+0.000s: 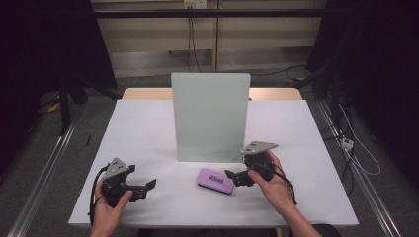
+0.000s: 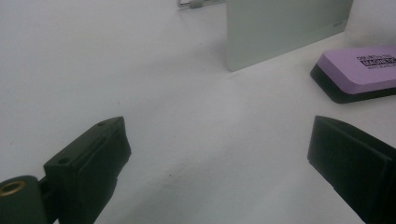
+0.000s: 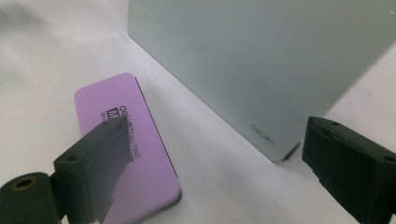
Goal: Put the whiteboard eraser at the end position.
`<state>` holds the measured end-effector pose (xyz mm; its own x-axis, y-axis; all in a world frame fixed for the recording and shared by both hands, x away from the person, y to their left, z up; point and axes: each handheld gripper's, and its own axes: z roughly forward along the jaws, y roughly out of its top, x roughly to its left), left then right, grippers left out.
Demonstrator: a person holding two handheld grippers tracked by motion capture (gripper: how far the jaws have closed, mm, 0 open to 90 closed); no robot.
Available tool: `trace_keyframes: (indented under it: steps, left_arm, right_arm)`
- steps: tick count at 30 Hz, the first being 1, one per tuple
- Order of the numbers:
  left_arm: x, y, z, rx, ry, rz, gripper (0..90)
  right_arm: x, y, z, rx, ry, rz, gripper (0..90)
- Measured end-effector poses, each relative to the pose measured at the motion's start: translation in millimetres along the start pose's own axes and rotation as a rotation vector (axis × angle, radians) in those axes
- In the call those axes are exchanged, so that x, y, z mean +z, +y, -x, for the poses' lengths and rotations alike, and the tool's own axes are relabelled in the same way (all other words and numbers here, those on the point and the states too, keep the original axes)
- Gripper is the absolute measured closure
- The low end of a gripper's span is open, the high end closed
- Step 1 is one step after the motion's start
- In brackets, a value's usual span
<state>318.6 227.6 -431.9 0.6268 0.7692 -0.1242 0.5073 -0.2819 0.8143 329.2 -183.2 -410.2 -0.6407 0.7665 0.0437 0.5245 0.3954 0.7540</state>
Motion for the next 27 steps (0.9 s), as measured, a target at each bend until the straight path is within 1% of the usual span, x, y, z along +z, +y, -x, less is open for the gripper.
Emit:
trace_keyframes:
  steps: [5,7,9,10,11,14,19,20,22,24,26,27]
  left_arm:
    - [0.2,0.0,-0.7,-0.004,0.011,-0.005,5.3]
    - [0.5,0.1,-0.5,-0.007,0.015,-0.004,5.3]
    - [0.8,0.4,-0.5,-0.007,0.016,-0.003,5.3]
    - [0.9,0.5,-0.5,-0.006,0.017,-0.004,5.3]
    - [1.1,0.5,-0.5,-0.007,0.019,-0.003,5.3]
    - [1.8,0.4,-0.6,-0.009,0.02,-0.003,5.3]
    - [1.2,0.5,-1.3,-0.013,0.021,0.005,5.3]
    - [0.9,0.5,-1.6,-0.017,0.021,0.01,5.3]
    - [0.0,0.6,-2.5,-0.02,0.025,0.012,5.2]
    - [0.3,0.5,-3.1,-0.022,0.025,0.012,5.1]
    - [0.8,0.8,-2.7,-0.021,0.023,0.003,5.1]
    - [1.3,0.8,-2.2,-0.021,0.023,0.008,5.1]
  right_arm:
    - [-12.8,-10.3,7.4,0.023,-0.048,0.029,7.9]
    - [-15.7,-16.6,10.8,0.042,-0.053,0.032,8.2]
    - [-18.1,-23.3,13.7,0.048,-0.073,0.027,8.3]
    - [-19.2,-27.0,15.3,0.061,-0.084,0.028,8.8]
    - [-20.7,-30.8,16.9,0.065,-0.111,0.034,10.1]
    - [-26.8,-40.2,21.9,0.091,-0.137,0.034,10.1]
    - [-35.0,-52.3,27.4,0.124,-0.155,0.077,9.6]
    - [-35.5,-55.8,28.8,0.12,-0.159,0.08,9.6]
    - [-37.5,-63.3,31.6,0.141,-0.163,0.084,9.6]
    - [-41.0,-70.6,34.9,0.154,-0.17,0.099,9.3]
    - [-45.2,-75.8,37.6,0.177,-0.173,0.113,9.2]
    - [-47.7,-77.6,38.4,0.184,-0.178,0.123,9.2]
